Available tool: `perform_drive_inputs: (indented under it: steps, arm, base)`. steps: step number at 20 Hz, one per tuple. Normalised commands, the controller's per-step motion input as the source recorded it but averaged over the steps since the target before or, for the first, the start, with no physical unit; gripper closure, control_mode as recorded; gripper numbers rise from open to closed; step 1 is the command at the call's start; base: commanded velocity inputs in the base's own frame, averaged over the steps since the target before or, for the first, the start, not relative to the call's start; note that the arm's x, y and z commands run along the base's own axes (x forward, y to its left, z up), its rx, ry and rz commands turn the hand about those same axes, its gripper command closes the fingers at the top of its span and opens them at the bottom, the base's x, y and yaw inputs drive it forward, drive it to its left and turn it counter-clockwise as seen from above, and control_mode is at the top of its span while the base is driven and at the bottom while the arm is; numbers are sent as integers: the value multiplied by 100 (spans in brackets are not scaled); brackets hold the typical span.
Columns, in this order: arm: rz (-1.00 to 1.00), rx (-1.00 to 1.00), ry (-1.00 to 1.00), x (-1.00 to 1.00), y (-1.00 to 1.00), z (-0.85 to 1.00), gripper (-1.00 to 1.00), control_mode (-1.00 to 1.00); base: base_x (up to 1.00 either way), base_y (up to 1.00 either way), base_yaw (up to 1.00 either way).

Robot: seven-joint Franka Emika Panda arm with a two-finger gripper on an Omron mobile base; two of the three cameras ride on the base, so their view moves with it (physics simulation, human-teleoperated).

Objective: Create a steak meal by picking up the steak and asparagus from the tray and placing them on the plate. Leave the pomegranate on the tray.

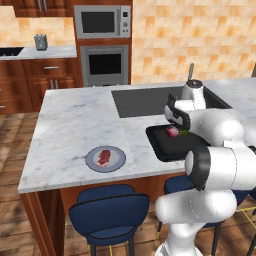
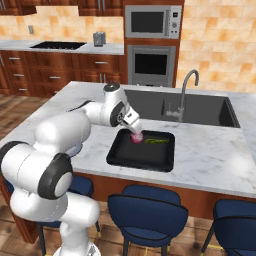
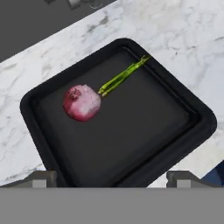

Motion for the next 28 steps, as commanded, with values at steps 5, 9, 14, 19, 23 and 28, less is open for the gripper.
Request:
perform_drive_inputs:
  steps: [5, 9, 14, 19, 23, 28]
  arm:
    - [-11, 7, 0, 15, -83, -15, -100, -100]
    - [-9, 6, 0, 16, -63, -24, -100, -100]
    - [-3, 4, 1, 34, -27, -35, -100, -100]
    - [0, 3, 4, 40, -3, -38, -100, -100]
    - [0, 2, 2, 38, -2, -36, -100, -100]
    - [0, 3, 1, 33, -9, -30, -100, -100]
  base:
    - [0, 0, 0]
    - [0, 0, 0]
    - [0, 0, 0]
    - [0, 0, 0]
    - [0, 0, 0]
    - [0, 0, 0]
